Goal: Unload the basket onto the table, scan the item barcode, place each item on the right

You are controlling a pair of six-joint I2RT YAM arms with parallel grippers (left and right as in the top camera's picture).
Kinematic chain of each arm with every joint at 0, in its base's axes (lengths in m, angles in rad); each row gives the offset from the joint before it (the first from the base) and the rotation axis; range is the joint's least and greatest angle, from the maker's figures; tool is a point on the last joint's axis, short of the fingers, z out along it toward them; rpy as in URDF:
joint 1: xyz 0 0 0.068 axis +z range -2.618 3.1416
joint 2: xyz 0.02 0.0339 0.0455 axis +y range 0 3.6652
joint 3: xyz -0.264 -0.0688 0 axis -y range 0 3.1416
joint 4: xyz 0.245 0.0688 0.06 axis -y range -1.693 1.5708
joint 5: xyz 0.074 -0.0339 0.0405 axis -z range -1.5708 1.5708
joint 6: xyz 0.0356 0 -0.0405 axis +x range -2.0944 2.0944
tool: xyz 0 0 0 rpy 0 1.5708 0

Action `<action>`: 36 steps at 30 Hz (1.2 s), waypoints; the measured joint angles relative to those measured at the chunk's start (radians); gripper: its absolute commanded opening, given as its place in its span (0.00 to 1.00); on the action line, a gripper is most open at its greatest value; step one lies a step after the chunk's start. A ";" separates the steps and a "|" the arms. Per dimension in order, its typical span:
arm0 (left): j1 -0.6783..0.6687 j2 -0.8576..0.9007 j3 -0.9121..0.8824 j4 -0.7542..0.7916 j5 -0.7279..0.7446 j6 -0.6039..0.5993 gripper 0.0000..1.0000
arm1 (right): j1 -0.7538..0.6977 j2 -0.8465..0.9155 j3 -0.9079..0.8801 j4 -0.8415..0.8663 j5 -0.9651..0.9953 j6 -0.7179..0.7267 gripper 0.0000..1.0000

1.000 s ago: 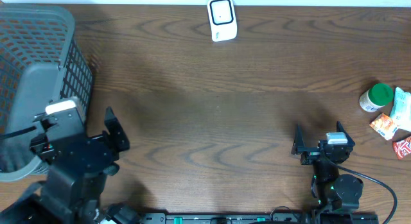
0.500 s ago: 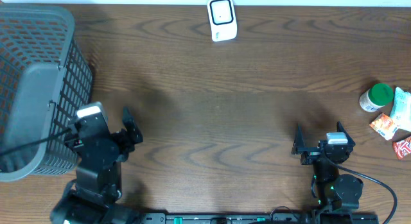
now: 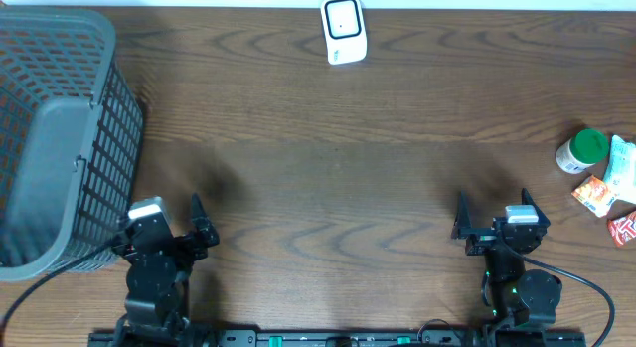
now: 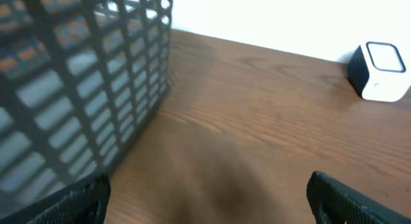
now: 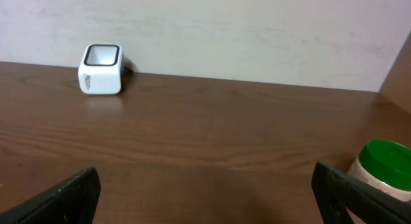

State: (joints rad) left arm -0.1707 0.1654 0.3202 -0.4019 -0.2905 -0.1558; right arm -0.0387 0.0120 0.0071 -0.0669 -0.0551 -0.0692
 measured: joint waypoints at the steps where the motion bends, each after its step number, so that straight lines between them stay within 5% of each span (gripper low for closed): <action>1: 0.001 -0.014 -0.028 0.015 0.008 0.004 0.98 | 0.000 0.000 0.000 0.000 0.000 0.000 0.99; 9: 0.007 -0.088 -0.207 0.115 0.083 0.019 0.98 | 0.000 0.000 0.000 0.000 0.000 0.000 0.99; 36: 0.092 -0.138 -0.289 0.372 0.099 0.131 0.98 | 0.000 0.000 0.000 0.000 0.000 0.000 0.99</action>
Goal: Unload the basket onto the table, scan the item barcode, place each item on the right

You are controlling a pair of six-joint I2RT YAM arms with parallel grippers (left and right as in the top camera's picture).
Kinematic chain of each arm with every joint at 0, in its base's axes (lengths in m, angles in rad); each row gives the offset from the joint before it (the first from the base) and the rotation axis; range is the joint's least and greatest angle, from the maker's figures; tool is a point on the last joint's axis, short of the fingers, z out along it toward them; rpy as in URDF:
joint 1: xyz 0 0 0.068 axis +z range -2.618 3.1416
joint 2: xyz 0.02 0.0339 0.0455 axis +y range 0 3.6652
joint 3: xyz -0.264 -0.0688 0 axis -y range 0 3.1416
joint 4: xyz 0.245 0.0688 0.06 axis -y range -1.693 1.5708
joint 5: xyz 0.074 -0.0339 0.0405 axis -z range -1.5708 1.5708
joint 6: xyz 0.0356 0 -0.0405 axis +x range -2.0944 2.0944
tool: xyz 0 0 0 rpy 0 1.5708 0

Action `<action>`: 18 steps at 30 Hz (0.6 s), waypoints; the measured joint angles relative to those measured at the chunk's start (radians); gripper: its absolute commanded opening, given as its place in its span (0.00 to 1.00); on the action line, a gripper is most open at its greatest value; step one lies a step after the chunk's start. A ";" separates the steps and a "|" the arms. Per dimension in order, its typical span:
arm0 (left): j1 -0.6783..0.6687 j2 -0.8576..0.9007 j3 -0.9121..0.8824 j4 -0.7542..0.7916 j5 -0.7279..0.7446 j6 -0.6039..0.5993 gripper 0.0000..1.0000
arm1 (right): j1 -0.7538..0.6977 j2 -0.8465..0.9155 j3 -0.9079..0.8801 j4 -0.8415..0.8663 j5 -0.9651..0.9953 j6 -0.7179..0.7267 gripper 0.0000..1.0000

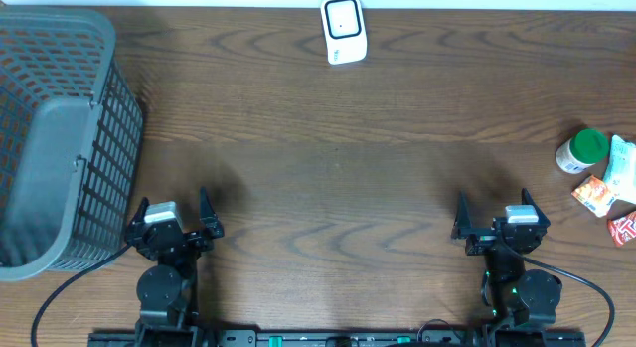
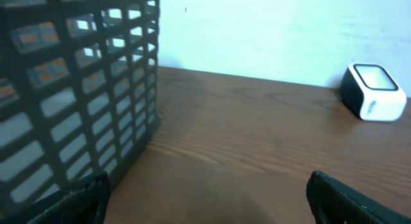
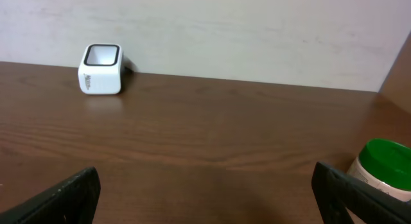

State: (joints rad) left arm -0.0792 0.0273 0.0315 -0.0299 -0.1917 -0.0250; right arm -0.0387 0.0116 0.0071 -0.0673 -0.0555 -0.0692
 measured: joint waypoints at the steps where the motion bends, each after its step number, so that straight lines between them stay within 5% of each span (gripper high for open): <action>1: 0.006 -0.006 0.000 0.000 0.000 0.000 0.98 | 0.000 0.000 0.000 0.000 0.000 0.000 0.99; 18: 0.063 -0.016 0.000 -0.008 0.083 0.000 0.98 | 0.000 0.000 0.000 0.000 0.000 0.000 0.99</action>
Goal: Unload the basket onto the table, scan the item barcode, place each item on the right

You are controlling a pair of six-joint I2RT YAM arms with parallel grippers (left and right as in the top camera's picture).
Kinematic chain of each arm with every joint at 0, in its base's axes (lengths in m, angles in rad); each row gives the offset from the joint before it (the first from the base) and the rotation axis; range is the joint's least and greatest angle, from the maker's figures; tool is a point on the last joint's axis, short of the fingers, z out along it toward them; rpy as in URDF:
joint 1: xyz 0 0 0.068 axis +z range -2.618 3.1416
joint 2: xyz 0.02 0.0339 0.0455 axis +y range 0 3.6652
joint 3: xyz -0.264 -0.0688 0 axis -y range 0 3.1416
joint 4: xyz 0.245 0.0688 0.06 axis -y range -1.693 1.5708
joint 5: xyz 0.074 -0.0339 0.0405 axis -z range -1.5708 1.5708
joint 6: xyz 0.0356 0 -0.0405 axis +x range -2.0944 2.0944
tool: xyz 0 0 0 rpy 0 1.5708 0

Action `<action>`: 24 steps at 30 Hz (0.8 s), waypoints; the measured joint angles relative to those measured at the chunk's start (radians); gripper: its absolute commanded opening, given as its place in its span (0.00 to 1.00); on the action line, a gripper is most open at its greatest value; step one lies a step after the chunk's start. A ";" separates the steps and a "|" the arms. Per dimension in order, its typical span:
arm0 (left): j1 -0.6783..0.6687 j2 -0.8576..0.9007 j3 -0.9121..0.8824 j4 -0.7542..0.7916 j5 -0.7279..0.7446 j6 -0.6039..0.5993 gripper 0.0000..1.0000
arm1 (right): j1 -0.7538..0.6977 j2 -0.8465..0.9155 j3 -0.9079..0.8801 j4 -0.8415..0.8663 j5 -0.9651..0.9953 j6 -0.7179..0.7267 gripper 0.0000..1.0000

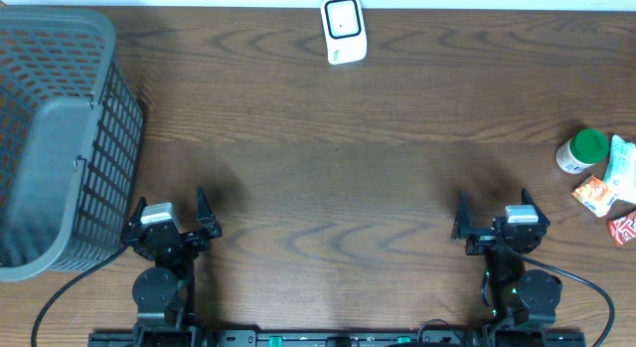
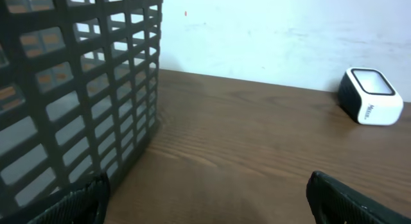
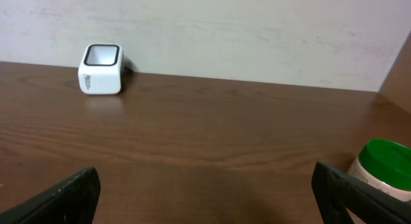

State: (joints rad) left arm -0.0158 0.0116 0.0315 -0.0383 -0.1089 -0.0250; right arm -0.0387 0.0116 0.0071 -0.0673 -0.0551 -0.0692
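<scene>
A white barcode scanner (image 1: 344, 30) with a dark window stands at the table's far edge, also seen as a small box (image 2: 370, 105) (image 3: 101, 70). The items lie at the right edge: a green-lidded jar (image 1: 580, 151) (image 3: 380, 169) and several packets (image 1: 614, 188). My left gripper (image 1: 170, 211) (image 2: 205, 198) is open near the front left, beside the basket, with nothing between its fingers. My right gripper (image 1: 492, 213) (image 3: 205, 195) is open near the front right, empty, well left of the items.
A tall grey mesh basket (image 1: 58, 138) (image 2: 70, 89) fills the left side of the table, close to my left arm. A pale wall (image 3: 212, 31) backs the table's far edge. Brown wood tabletop (image 1: 338, 178) spans between the arms and the scanner.
My left wrist has turned slightly, so the scanner sits a little lower and the basket more square in its view. The right arm has not moved.
At the oldest moment my left gripper was angled towards the basket, with its view blurred. Then it stood turned straighter towards the far edge, open. Now it faces the far wall, nearly level. My right gripper stayed open and still throughout, and the items kept their places.
</scene>
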 measured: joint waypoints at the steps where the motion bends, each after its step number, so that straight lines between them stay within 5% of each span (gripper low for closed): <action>1: 0.010 0.000 0.000 -0.002 0.014 0.000 0.98 | 0.000 0.000 0.000 0.000 0.000 0.000 0.99; 24: 0.029 0.000 0.000 -0.006 0.085 0.000 0.98 | 0.000 0.000 0.000 0.000 0.000 0.000 0.99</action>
